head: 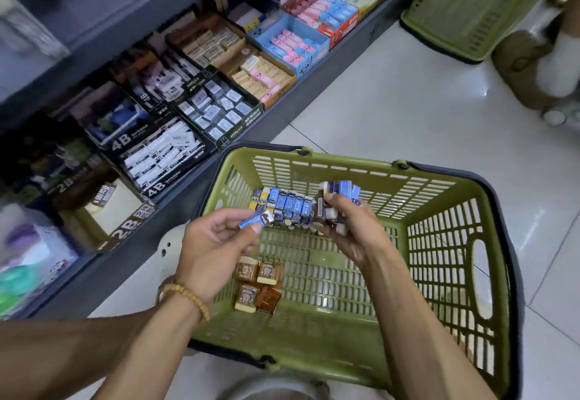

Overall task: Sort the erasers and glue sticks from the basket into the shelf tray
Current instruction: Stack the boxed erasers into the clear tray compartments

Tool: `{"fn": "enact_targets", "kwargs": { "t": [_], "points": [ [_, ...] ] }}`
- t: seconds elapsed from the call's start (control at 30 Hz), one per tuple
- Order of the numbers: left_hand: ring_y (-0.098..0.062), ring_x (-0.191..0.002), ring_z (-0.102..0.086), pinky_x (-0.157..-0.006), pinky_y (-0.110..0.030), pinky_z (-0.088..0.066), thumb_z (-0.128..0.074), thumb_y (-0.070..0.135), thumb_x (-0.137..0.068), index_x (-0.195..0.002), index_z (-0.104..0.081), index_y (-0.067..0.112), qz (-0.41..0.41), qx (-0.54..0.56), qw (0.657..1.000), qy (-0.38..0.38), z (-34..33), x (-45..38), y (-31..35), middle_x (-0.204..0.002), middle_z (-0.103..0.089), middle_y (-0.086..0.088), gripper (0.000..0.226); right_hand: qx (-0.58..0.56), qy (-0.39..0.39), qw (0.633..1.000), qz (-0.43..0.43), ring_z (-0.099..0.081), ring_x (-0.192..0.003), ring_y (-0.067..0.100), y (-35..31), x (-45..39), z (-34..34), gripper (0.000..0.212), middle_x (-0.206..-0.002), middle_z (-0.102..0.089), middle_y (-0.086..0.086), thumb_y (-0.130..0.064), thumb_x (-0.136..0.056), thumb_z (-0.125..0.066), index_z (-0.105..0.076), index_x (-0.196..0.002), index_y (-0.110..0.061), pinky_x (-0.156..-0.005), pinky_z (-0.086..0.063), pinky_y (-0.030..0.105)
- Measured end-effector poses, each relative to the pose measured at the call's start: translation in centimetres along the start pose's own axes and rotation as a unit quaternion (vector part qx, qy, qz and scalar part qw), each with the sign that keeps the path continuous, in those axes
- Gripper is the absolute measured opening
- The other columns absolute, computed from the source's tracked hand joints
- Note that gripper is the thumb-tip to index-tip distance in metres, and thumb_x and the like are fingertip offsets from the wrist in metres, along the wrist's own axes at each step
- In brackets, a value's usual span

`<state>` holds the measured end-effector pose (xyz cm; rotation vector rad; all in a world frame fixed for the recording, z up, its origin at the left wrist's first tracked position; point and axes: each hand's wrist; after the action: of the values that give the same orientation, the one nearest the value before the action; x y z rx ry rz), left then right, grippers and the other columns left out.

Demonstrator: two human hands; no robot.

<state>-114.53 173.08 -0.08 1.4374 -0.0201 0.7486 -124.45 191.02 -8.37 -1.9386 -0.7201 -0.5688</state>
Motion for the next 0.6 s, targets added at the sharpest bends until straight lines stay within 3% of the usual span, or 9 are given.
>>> {"fn": "enact_targets", "kwargs": {
  "t": [0.2, 0.33, 0.47, 0.6],
  "points": [
    [-0.009, -0.059, -0.066, -0.056, -0.016, -0.054, -0.071, -0.011, -0.076, -0.084, -0.069, 0.007, -0.058, 0.055, 0.997, -0.001, 2.8, 1.5, 4.7, -0.067, -0.072, -0.002, 0.02, -0.048, -0.077, 0.996, 0.015, -0.069, -0.062, 0.02, -3.6, 5.3, -7.5, 0.006, -0.073, -0.068, 0.011, -0.001, -0.088, -0.062, -0.064, -0.091, -0.005, -0.051, -0.057, 0.033],
    [-0.009, -0.055, -0.062, -0.052, -0.015, -0.051, -0.071, -0.012, -0.076, -0.085, -0.068, 0.007, -0.089, 0.094, 0.991, 0.027, 5.2, 2.3, 8.0, -0.065, -0.07, -0.002, 0.021, -0.056, -0.099, 0.993, 0.03, -0.067, -0.072, 0.025, -5.5, 8.1, -11.8, 0.054, -0.087, -0.064, 0.018, -0.012, -0.066, -0.072, -0.06, -0.116, 0.003, -0.054, -0.056, 0.035],
    [-0.015, -0.059, -0.064, -0.058, -0.02, -0.054, -0.073, -0.01, -0.076, -0.088, -0.068, 0.007, -0.124, 0.107, 0.985, 0.063, 8.2, 2.9, 11.1, -0.073, -0.071, -0.01, 0.021, -0.044, -0.137, 0.989, 0.042, -0.068, -0.072, 0.022, -6.9, 9.6, -15.6, 0.043, -0.083, -0.068, 0.013, -0.017, -0.066, -0.07, -0.062, -0.106, -0.002, -0.055, -0.057, 0.034],
    [-0.016, -0.061, -0.065, -0.059, -0.022, -0.054, -0.074, -0.007, -0.076, -0.086, -0.067, 0.009, -0.16, 0.121, 0.974, 0.101, 11.8, 3.5, 14.3, -0.069, -0.07, -0.006, 0.02, -0.044, -0.162, 0.985, 0.05, -0.07, -0.072, 0.022, -8.1, 10.8, -20.4, 0.037, -0.083, -0.069, 0.011, -0.014, -0.07, -0.07, -0.063, -0.105, -0.004, -0.055, -0.057, 0.034]
  ]
}}
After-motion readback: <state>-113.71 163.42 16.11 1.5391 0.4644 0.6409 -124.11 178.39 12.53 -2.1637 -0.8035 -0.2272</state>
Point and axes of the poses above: each hand's wrist, its own x-axis away from the middle knuckle, its own z-axis out of the back of the hand, y = z × x
